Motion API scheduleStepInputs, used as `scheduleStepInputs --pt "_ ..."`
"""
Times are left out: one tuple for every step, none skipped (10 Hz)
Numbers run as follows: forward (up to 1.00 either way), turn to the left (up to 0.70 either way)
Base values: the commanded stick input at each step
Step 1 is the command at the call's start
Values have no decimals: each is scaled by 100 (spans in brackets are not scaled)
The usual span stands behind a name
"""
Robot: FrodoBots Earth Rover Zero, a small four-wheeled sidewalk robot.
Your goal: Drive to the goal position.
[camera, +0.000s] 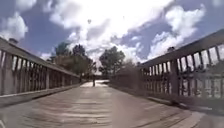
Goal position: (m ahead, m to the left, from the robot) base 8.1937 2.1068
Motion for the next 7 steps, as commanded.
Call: scheduleStepInputs --pt "100 40" --pt "100 40" --pt "100 40" --pt "100 29" --pt "100 0" --pt "100 0" --pt "100 0"
